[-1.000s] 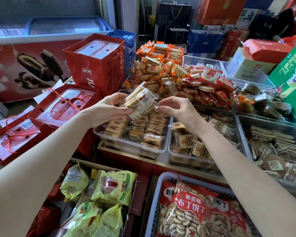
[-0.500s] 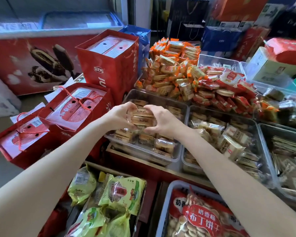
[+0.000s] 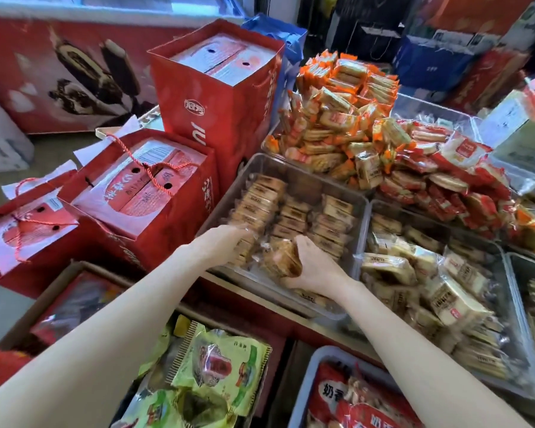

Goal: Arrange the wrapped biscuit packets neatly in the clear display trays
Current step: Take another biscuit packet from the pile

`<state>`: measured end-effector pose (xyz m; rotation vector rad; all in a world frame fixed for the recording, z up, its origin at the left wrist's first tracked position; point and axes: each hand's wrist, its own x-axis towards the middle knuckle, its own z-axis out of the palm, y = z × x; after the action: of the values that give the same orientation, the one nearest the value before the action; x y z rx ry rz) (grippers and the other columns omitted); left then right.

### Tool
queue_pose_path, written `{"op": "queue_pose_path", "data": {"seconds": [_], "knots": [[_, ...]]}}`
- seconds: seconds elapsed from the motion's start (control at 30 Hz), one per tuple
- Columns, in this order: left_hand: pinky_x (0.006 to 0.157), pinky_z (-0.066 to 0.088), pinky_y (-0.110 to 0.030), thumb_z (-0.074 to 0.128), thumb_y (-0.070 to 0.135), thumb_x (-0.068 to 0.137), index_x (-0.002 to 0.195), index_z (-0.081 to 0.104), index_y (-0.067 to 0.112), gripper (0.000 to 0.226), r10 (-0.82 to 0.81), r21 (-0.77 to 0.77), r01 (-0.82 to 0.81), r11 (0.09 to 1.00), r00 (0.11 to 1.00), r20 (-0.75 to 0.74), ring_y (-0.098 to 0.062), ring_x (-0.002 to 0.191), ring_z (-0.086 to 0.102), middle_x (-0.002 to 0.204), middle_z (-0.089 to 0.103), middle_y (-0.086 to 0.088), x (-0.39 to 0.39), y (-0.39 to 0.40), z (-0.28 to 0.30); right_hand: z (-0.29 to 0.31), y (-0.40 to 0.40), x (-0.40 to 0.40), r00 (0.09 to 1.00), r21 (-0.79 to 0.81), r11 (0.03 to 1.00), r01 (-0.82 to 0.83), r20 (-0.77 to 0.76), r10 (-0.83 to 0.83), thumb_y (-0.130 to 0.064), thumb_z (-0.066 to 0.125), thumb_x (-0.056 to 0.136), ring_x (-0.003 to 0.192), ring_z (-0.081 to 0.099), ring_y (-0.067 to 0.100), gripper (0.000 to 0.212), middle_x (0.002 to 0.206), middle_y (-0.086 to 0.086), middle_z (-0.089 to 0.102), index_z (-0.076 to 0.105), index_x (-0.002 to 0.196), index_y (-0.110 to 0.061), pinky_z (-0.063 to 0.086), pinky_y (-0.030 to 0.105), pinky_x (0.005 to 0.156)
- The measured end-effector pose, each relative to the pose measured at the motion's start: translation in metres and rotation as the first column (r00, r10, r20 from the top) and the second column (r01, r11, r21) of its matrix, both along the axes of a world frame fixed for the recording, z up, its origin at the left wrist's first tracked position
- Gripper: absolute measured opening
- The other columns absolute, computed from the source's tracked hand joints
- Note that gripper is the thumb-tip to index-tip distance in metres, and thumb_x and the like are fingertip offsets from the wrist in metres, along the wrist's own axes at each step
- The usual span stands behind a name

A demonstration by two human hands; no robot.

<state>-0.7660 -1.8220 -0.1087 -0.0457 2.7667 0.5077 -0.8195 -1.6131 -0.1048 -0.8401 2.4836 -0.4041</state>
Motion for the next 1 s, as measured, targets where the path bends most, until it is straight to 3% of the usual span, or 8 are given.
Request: {"op": "queue_pose_path", "data": {"seconds": [0.1,0.2,0.37,0.5,0.73,0.93,1.0], "knots": [[0.106,0.037,-0.034,0.046,-0.001,0.089,0.144,0.035,0.031,0.064,-0.009,-0.125,0.014,0.992,0.999,0.041,-0.024,0.131,0.042,0.150,0.035,-0.003,-0.001,-0.002,-0.006,0.002,-0.014,-0.004,0.981,0.208,0.967,-0.144,-0.100,0.168,-0.035,0.071,0.078,0.104,0.055,0.030,0.077,0.129,0.007,0.038,0.027,0.136,-0.009,0.045,0.033,0.074],[0.105,0.038,-0.033,0.041,-0.005,0.089,0.142,0.038,0.031,0.064,0.049,-0.132,-0.044,0.990,0.998,0.038,-0.025,0.129,0.045,0.147,0.040,-0.005,-0.008,-0.003,-0.006,-0.004,-0.047,0.000,0.937,0.370,0.902,-0.221,-0.176,0.302,-0.021,0.066,0.083,0.105,0.056,0.032,0.069,0.128,0.013,0.043,0.028,0.138,-0.006,0.044,0.034,0.067],[0.100,0.037,-0.029,0.044,0.018,0.097,0.138,0.046,0.015,0.041,-0.081,-0.130,0.086,0.988,0.996,0.042,-0.024,0.129,0.044,0.143,0.044,-0.007,-0.014,-0.006,-0.017,-0.024,-0.066,-0.008,0.975,0.445,0.880,-0.168,-0.057,0.215,-0.019,0.069,0.079,0.114,0.054,0.030,0.076,0.129,0.012,0.047,0.028,0.142,-0.009,0.048,0.036,0.082],[0.100,0.037,-0.027,0.045,0.010,0.096,0.144,0.036,0.015,0.049,0.065,-0.042,-0.062,0.997,0.994,0.090,-0.022,0.128,0.046,0.147,0.039,-0.004,-0.016,-0.008,-0.019,-0.035,-0.064,-0.005,0.982,0.448,0.884,-0.133,-0.058,0.177,-0.013,0.060,0.085,0.112,0.055,0.032,0.056,0.127,0.013,0.051,0.035,0.135,-0.005,0.046,0.036,0.081],[0.098,0.044,-0.027,0.052,0.001,0.091,0.146,0.034,0.024,0.062,0.177,0.037,-0.181,0.983,0.980,0.089,-0.019,0.125,0.049,0.148,0.039,0.000,-0.013,-0.014,-0.027,-0.044,-0.054,-0.006,0.955,0.422,0.886,-0.195,-0.125,0.269,-0.028,0.066,0.087,0.113,0.055,0.035,0.073,0.131,0.016,0.047,0.025,0.142,-0.003,0.048,0.041,0.086],[0.101,0.044,-0.035,0.051,-0.001,0.089,0.144,0.035,0.029,0.065,0.099,-0.109,-0.095,0.989,0.995,0.032,-0.023,0.129,0.045,0.154,0.029,-0.001,-0.015,-0.012,-0.029,-0.034,-0.056,-0.022,0.954,0.459,0.837,-0.298,0.120,0.274,-0.033,0.062,0.089,0.090,0.058,0.025,0.036,0.107,0.010,0.060,0.054,0.111,-0.006,0.050,0.033,0.076],[0.101,0.043,-0.035,0.051,-0.002,0.090,0.144,0.036,0.030,0.065,0.081,-0.119,-0.078,0.990,0.997,0.018,-0.023,0.132,0.042,0.155,0.024,0.001,-0.014,-0.012,-0.029,-0.033,-0.055,-0.025,0.969,0.397,0.884,-0.248,0.091,0.230,-0.026,0.059,0.092,0.089,0.060,0.026,0.027,0.100,0.009,0.061,0.058,0.109,-0.006,0.051,0.033,0.075]]}}
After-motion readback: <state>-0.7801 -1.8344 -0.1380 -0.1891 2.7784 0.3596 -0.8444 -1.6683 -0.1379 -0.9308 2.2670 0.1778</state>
